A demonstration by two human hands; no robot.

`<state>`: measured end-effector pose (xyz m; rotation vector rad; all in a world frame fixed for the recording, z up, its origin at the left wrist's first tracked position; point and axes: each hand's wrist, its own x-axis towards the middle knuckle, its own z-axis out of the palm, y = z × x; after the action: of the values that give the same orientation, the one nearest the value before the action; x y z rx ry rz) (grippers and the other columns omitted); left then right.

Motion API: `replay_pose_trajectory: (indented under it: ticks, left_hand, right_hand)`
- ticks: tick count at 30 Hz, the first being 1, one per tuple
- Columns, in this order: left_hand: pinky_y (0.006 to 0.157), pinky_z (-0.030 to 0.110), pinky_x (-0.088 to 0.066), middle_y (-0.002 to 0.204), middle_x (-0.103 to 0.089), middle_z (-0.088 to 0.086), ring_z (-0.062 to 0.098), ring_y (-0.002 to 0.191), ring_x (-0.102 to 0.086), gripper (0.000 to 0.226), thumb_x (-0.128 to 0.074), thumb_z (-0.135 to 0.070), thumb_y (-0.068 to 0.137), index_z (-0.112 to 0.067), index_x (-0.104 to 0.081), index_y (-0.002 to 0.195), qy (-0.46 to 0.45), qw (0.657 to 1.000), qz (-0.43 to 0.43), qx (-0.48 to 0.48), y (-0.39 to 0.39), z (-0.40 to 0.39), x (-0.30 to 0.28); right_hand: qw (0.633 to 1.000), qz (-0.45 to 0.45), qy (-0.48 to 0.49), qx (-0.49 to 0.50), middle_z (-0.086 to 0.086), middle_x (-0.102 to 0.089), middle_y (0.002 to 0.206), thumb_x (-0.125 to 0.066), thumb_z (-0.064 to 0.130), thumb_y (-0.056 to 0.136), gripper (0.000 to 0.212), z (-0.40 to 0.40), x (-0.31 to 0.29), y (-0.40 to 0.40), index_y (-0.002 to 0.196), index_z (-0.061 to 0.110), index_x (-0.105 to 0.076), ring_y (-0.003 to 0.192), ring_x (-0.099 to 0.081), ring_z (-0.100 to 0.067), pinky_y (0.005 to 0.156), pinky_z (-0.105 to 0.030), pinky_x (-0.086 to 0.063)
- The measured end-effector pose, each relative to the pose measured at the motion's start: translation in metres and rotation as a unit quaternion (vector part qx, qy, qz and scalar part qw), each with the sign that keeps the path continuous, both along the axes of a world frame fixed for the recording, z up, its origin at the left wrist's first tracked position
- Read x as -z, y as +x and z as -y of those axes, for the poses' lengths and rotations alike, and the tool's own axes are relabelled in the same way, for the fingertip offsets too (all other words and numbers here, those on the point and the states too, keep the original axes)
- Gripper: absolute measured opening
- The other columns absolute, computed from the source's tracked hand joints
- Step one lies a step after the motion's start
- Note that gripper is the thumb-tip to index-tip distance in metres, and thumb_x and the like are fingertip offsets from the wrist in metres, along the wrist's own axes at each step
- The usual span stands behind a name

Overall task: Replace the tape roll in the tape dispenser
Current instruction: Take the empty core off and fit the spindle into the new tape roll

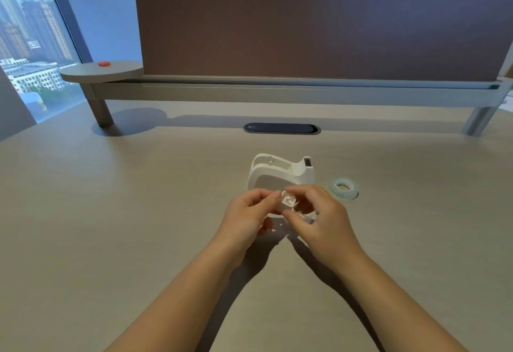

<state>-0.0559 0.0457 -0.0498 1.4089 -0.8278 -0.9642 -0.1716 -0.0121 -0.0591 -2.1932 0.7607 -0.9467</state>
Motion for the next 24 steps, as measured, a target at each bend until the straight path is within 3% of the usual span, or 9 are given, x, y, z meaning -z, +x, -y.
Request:
replay_pose_trajectory:
  ticks: [3,5,9,12,16,20,22,24]
  left_hand:
    - [0.048,0.014,-0.045,0.078,-0.06,-0.005,0.006,0.059,-0.057,0.012,-0.051,-0.022,0.086,-0.022,-0.063,0.084,-0.011,0.998,0.054,-0.007,-0.011,0.007,-0.005]
    - [0.069,0.019,-0.048,0.095,-0.059,-0.004,0.013,0.084,-0.058,0.02,-0.052,-0.02,0.085,-0.017,-0.06,0.103,-0.015,0.979,0.2,-0.031,-0.018,0.017,-0.007]
    - [0.091,0.027,-0.04,0.123,-0.054,0.004,0.017,0.107,-0.051,0.034,-0.052,-0.019,0.086,-0.013,-0.051,0.119,-0.009,0.904,0.426,0.021,-0.035,0.047,-0.014]
    - [0.096,0.033,-0.037,0.131,-0.049,0.007,0.024,0.117,-0.046,0.036,-0.048,-0.019,0.087,-0.012,-0.047,0.122,0.016,0.834,0.546,0.078,-0.052,0.073,-0.012]
    - [0.095,0.043,-0.04,0.124,-0.05,0.018,0.034,0.114,-0.045,0.031,-0.045,-0.011,0.085,-0.002,-0.05,0.114,0.042,0.761,0.639,0.102,-0.068,0.103,0.002]
    - [0.093,0.039,-0.038,0.12,-0.05,0.018,0.033,0.114,-0.042,0.031,-0.041,-0.01,0.088,-0.001,-0.053,0.114,0.074,0.708,0.696,0.097,-0.073,0.12,0.013]
    - [0.093,0.038,-0.036,0.12,-0.05,0.018,0.033,0.114,-0.041,0.031,-0.04,-0.01,0.088,-0.001,-0.055,0.113,0.073,0.699,0.706,0.087,-0.073,0.123,0.016]
    - [0.092,0.036,-0.034,0.12,-0.051,0.017,0.033,0.113,-0.04,0.029,-0.041,-0.009,0.087,-0.002,-0.057,0.11,0.056,0.715,0.692,0.08,-0.072,0.124,0.017]
  right_hand:
    - [0.997,0.039,0.028,0.052,0.017,-0.052,0.08,-0.059,0.013,0.08,0.017,0.011,-0.002,-0.014,0.087,0.026,-0.05,0.076,-0.053,0.004,0.063,-0.004,-0.044]
    - [0.991,0.053,0.058,0.105,0.014,-0.051,0.077,-0.057,0.012,0.081,0.015,0.022,-0.004,-0.03,0.086,0.023,-0.049,0.072,-0.052,-0.002,0.057,-0.012,-0.043]
    - [0.969,0.066,0.109,0.211,0.002,-0.053,0.08,-0.056,0.013,0.081,0.012,0.049,-0.003,-0.064,0.087,0.019,-0.048,0.075,-0.053,-0.019,0.062,-0.03,-0.043]
    - [0.956,0.06,0.136,0.254,0.004,-0.052,0.079,-0.057,0.017,0.079,0.011,0.061,0.003,-0.081,0.085,0.02,-0.048,0.083,-0.055,-0.026,0.074,-0.044,-0.047]
    - [0.949,0.056,0.148,0.272,0.008,-0.054,0.076,-0.059,0.024,0.078,0.012,0.066,0.01,-0.09,0.08,0.026,-0.047,0.082,-0.058,-0.026,0.078,-0.048,-0.05]
    - [0.949,0.055,0.153,0.269,0.007,-0.058,0.079,-0.058,0.026,0.078,0.011,0.068,0.015,-0.091,0.081,0.028,-0.048,0.082,-0.06,-0.024,0.08,-0.047,-0.05]
    - [0.95,0.057,0.154,0.265,0.004,-0.06,0.088,-0.058,0.026,0.078,0.016,0.07,0.016,-0.092,0.092,0.029,-0.05,0.087,-0.061,-0.024,0.083,-0.046,-0.049]
    - [0.953,0.052,0.146,0.261,-0.001,-0.062,0.1,-0.056,0.024,0.08,0.028,0.073,0.017,-0.093,0.107,0.028,-0.052,0.093,-0.06,-0.025,0.085,-0.045,-0.049]
